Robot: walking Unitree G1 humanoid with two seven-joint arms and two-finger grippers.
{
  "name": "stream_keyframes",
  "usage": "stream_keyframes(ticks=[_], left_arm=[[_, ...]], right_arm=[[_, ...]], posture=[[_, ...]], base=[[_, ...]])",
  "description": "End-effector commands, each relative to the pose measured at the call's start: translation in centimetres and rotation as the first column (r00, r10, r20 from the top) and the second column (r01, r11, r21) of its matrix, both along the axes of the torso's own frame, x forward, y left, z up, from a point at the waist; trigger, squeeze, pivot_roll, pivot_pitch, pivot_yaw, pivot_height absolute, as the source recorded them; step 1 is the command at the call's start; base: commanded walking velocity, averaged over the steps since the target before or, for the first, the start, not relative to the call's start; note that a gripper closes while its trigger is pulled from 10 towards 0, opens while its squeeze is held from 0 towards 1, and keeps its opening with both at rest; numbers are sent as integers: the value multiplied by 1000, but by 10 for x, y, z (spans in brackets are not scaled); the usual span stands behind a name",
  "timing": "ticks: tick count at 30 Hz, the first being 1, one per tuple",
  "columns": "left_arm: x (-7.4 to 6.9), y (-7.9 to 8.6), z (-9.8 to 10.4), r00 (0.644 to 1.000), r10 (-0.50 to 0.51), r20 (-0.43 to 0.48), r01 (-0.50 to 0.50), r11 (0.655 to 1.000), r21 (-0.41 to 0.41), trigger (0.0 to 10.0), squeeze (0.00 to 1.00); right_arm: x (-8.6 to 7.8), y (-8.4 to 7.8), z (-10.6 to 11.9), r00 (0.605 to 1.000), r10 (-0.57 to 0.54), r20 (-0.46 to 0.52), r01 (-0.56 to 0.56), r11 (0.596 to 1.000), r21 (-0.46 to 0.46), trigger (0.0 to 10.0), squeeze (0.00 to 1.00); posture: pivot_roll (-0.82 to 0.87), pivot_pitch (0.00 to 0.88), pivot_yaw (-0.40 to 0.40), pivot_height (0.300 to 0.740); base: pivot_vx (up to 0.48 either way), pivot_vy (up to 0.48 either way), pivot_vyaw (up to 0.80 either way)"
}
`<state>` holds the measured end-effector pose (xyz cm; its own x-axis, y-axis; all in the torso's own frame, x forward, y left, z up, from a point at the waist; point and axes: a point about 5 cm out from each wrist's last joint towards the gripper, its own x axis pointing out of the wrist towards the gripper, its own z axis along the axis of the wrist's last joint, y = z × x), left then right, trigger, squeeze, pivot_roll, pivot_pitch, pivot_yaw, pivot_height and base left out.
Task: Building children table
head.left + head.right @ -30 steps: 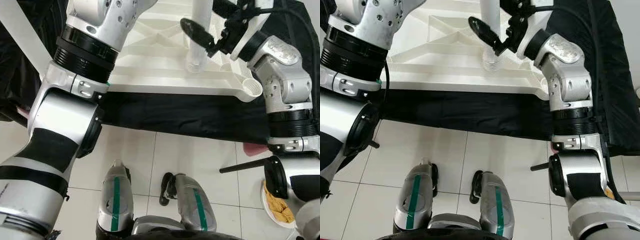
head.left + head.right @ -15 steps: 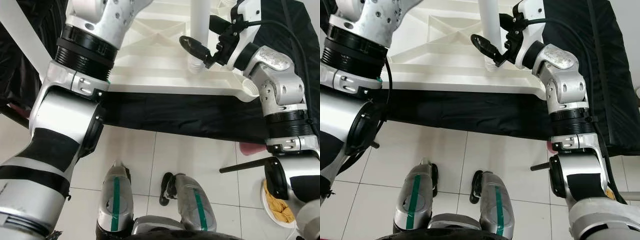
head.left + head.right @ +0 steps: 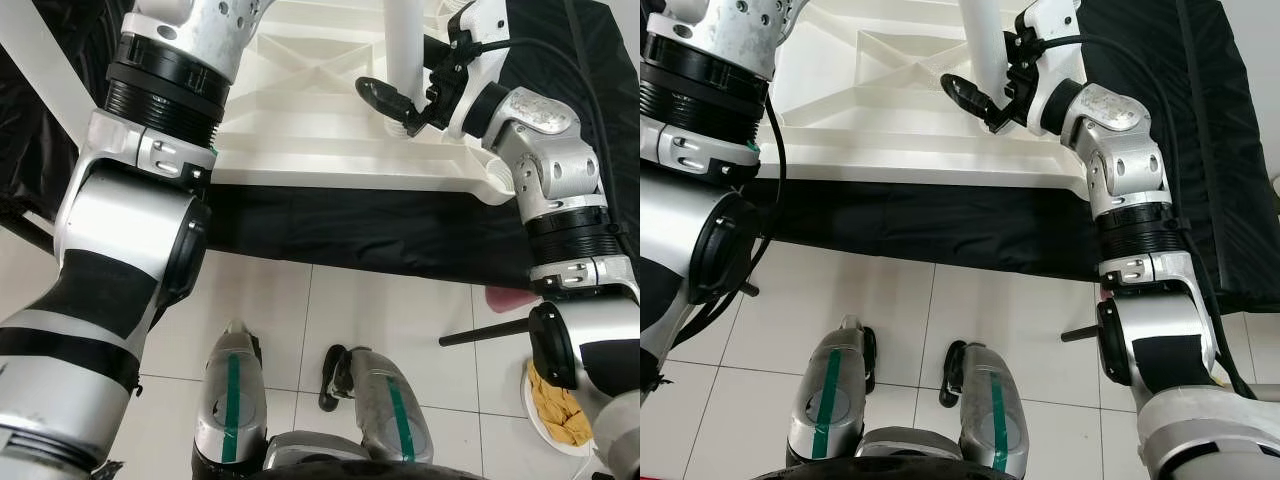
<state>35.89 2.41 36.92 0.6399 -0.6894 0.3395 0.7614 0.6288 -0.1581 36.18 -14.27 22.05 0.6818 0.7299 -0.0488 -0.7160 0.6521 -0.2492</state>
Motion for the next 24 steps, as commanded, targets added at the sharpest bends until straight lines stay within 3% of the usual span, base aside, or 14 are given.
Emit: stream_keyframes(ticks=[1,3,4,7,8,9,10,24], left_arm=[[-20,-13,11,927,-341,156,336,940,61,10000,0],[-20,-14,11,926,-344,155,338,939,61,10000,0],[-21,-14,11,925,-349,153,343,937,60,10000,0],[-21,-15,11,924,-352,152,347,936,59,10000,0],[-21,-15,10,923,-354,152,349,935,59,10000,0],[-22,-15,10,922,-357,152,352,934,58,10000,0],[-22,-15,11,921,-358,153,353,934,57,10000,0],[-24,-18,11,909,-388,150,385,922,47,10000,0]], right_arm=[[1,-2,2,1000,3,12,-3,1000,-28,10000,0],[2,-2,1,1000,2,12,-1,999,-33,10000,0],[3,-3,1,1000,1,9,0,999,-38,9373,0],[3,-4,0,1000,1,6,-1,999,-42,9373,0],[3,-4,0,1000,6,6,-6,999,-46,2078,0],[3,-5,0,1000,10,6,-10,999,-47,1569,0],[3,-5,0,1000,13,8,-13,999,-47,0,0],[7,-4,2,1000,22,14,-22,999,-30,0,0]], posture=[[110,21,-79,740],[110,21,-79,740],[110,23,-78,740],[110,23,-78,740],[110,23,-78,740],[110,23,-78,740],[110,23,-78,740],[112,22,-77,740]], base=[[0,0,0],[0,0,0],[0,0,0],[0,0,0],[0,0,0],[0,0,0],[0,0,0],[0,0,0]])
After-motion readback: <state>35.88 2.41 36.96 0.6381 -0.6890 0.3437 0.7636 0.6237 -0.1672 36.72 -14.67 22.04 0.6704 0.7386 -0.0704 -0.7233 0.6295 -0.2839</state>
